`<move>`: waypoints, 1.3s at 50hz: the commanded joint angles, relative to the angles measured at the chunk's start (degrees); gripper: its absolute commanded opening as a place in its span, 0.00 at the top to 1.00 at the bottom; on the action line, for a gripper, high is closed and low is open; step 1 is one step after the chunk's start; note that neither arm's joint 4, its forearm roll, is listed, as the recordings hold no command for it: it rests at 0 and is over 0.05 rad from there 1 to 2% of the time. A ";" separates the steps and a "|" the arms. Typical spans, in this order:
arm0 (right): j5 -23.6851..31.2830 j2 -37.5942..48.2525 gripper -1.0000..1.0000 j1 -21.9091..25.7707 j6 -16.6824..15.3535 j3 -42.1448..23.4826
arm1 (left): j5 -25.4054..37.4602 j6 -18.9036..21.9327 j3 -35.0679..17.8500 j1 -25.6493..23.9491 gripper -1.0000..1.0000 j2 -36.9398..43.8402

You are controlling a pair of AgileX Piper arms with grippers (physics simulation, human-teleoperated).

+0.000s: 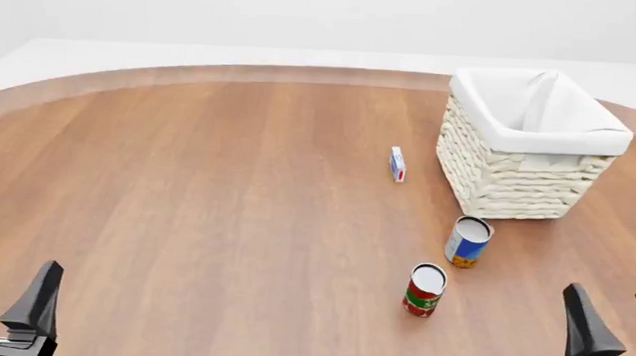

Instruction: Pick up the alphabet soup and the cream cheese box, and put them in the basket.

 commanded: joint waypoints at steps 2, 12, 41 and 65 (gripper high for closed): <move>-0.51 1.62 0.00 -0.01 -0.02 -0.12 | 0.00 0.00 0.00 0.00 0.00 0.00; -2.69 5.33 0.00 0.62 -2.24 0.00 | 0.00 0.00 0.00 0.00 0.00 0.00; -21.48 31.66 0.00 1.74 -6.10 -3.64 | 0.00 0.00 0.00 0.00 0.00 0.00; -24.93 47.72 0.00 1.96 -8.82 -11.78 | 0.00 0.00 0.00 0.00 0.00 0.00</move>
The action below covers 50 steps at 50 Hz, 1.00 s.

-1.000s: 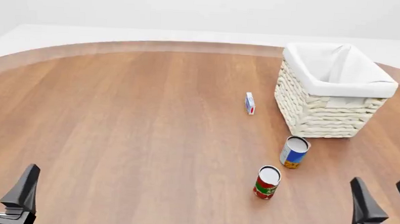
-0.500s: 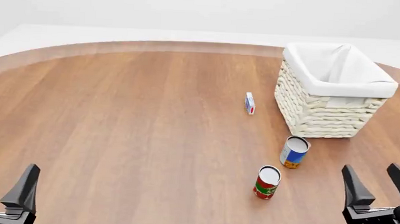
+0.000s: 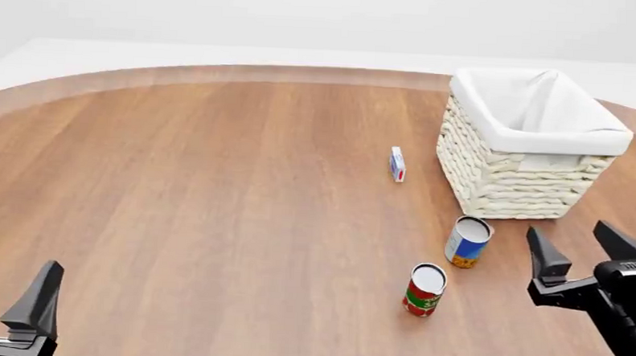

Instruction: Pick up the alphabet soup and the cream cheese box, and put them in the basket.

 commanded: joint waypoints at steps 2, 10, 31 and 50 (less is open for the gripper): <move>-1.80 7.59 0.00 0.17 -2.11 -3.62 | 0.00 0.00 0.00 0.00 0.00 0.00; -1.64 11.36 0.00 0.14 -2.26 -6.11 | 0.00 0.00 0.00 0.00 0.00 0.00; -3.65 24.76 0.00 1.83 -3.70 -11.88 | 0.00 0.00 0.00 0.00 0.00 0.00; -6.57 31.70 0.00 2.89 -3.63 -12.66 | 0.00 0.00 0.00 0.00 0.00 0.00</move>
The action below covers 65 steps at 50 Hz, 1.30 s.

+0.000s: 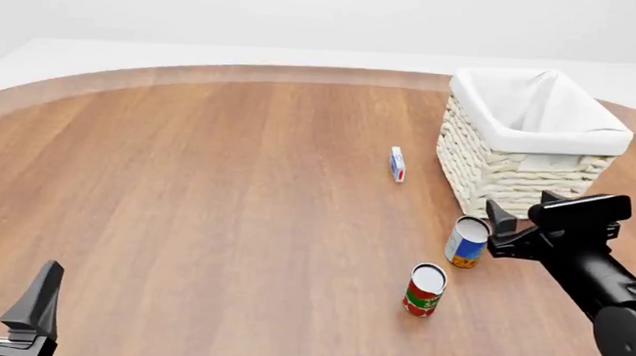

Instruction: Pick up the alphabet soup and the cream cheese box, and put them in the basket.

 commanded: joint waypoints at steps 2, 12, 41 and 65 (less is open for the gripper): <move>-2.17 5.61 0.00 1.20 0.38 -0.51 | 0.00 0.00 0.00 0.00 0.00 0.00; -2.76 7.59 0.00 2.04 0.94 0.18 | 0.00 0.00 0.00 0.00 0.00 0.00; -7.67 17.18 0.00 1.26 1.47 -0.25 | 0.00 0.00 0.00 0.00 0.00 0.00; -10.49 24.33 0.00 1.23 2.01 -1.76 | 0.00 0.00 0.00 0.00 0.00 0.00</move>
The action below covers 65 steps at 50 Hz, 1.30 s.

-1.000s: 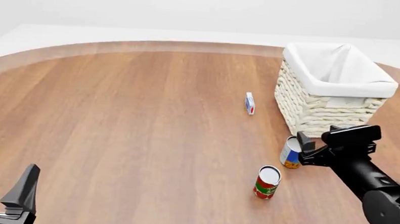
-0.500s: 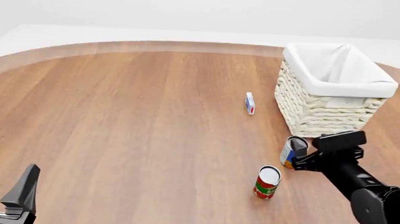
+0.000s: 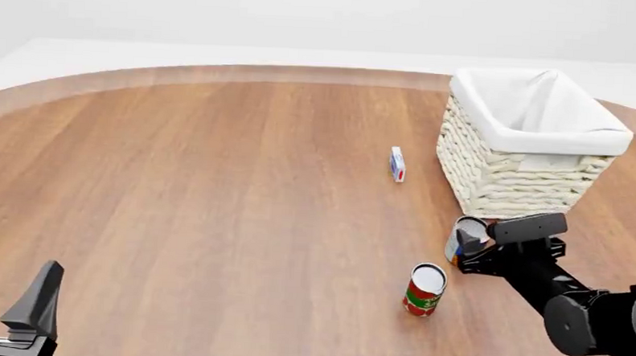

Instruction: Pick up the alphabet soup and the cream cheese box, and put them in the basket.

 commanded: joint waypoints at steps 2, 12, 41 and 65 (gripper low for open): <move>-1.25 3.45 0.00 -0.02 0.32 -0.85 | 0.00 0.00 0.00 0.00 0.00 0.00; -1.95 6.08 0.00 0.07 0.71 -1.55 | 0.00 0.00 0.00 0.00 0.00 0.00; -4.07 12.63 0.00 -0.50 1.26 -2.64 | 0.00 0.00 0.00 0.00 0.00 0.00; -5.49 16.36 0.00 -1.36 1.28 -3.65 | 0.00 0.00 0.00 0.00 0.00 0.00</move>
